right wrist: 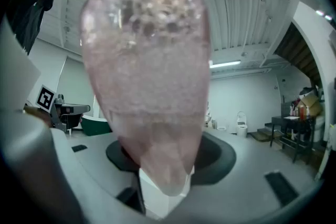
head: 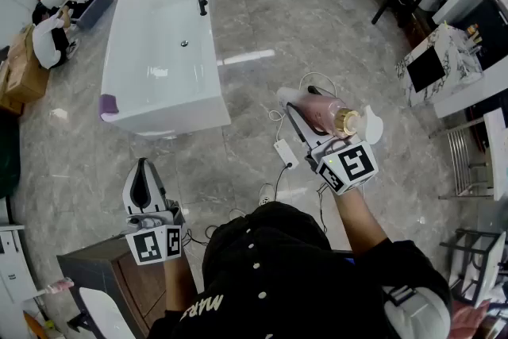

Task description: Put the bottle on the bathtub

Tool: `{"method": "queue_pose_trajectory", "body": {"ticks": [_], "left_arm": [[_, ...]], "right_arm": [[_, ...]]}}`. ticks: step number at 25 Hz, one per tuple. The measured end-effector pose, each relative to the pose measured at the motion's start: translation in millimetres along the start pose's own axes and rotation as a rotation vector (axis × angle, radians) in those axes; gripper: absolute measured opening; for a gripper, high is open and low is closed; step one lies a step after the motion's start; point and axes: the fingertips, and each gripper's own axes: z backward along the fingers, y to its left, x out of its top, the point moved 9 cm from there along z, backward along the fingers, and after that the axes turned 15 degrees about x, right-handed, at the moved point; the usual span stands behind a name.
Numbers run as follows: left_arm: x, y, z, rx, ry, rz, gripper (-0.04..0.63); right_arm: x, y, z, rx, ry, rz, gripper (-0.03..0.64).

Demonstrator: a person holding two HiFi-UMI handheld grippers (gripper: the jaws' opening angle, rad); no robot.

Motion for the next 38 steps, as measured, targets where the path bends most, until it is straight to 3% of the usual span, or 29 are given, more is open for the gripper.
{"method": "queue_pose_trajectory", "body": {"ticks": [8,18,26,38], "left_arm": [[-6,-17,-9,0.016,0.02,-0.003,0.011],[-9,-29,-12,0.1,0.031,0.004,0.011],[-25,-9,-40,0.099,0.048,0.018,0.011],[-29,47,-141,0.04,0.011,0.024,0.011]], "right_arm": [[-3,-17,0,0.027,-0.027,-0.008,0.227],[-9,-37,-13,0.079,-0.067,-0.009,0.227],[-17,-42,-50,0.088,-0.036,-0.014,0.227],[-9,-55,-144,0.039,-0.028,0.007,0.227]]}}
